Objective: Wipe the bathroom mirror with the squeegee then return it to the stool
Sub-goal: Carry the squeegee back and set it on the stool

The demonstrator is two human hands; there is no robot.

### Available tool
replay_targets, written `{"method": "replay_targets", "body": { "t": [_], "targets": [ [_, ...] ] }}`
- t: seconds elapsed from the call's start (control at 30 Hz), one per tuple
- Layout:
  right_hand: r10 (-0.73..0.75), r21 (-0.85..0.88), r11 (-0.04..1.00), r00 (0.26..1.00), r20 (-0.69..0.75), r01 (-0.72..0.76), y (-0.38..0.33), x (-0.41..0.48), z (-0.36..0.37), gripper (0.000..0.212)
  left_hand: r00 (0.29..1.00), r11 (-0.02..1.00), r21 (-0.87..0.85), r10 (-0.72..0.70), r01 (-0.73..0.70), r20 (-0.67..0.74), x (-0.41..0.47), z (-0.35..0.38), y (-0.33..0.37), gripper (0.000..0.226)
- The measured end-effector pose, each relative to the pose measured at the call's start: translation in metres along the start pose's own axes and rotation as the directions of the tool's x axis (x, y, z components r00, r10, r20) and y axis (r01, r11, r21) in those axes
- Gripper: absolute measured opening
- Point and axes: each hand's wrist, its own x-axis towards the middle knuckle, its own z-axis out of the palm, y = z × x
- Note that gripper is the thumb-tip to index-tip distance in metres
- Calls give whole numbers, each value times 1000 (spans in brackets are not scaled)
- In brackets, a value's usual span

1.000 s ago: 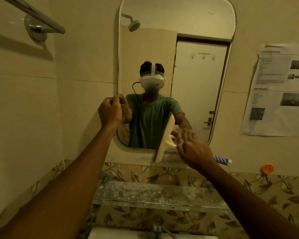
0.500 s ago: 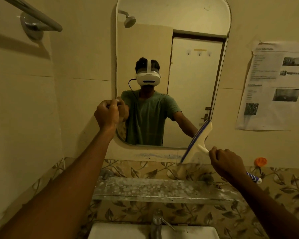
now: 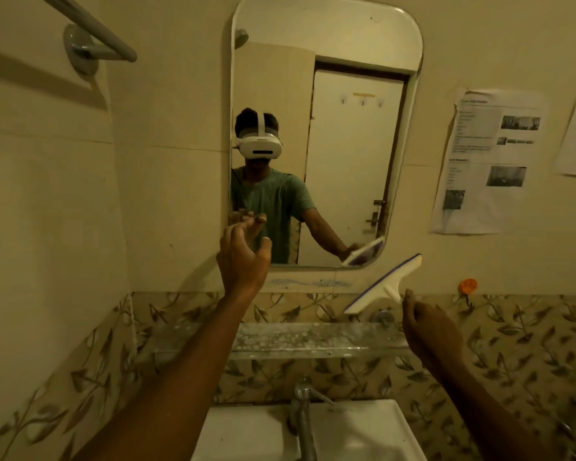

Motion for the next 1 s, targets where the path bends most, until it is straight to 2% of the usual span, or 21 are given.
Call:
{"method": "replay_targets", "body": {
  "t": [0.1,0.2,0.3,0.43,0.57,0.73,0.8,1.0],
  "targets": [
    [147,191,972,989,-23,-140,-12,-28,-7,60,989,998,-14,63,-61,134,-29,15,6,39],
    [214,405,897,976,-42,-179,-22,-53,-20,58,961,995,26,87,-97,261,-62,29,16,39],
    [290,497,832,957,-12,-246,-14,-78,-29,57,928,985,54,133,-162,349,-101,44,26,36],
    [437,581,714,897,66,-390,21,-113,-38,55,881,983,54,131,-174,454,-160,64,44,35],
    [530,587,645,840,118,-489,76,-146,-51,40,865,988,89,69,-130,497,-231,93,65,40],
    [564,573,559,781,267,-599,170,-188,-72,43,832,993,58,50,-98,553,-339,139,97,35],
    [581,577,523,758,298,-628,208,-202,-81,32,814,990,77,50,-116,578,-380,158,110,37],
    [610,504,531,720,331,-681,305,-230,-94,37,774,990,134,-118,43,622,-465,207,141,53]
  ]
}}
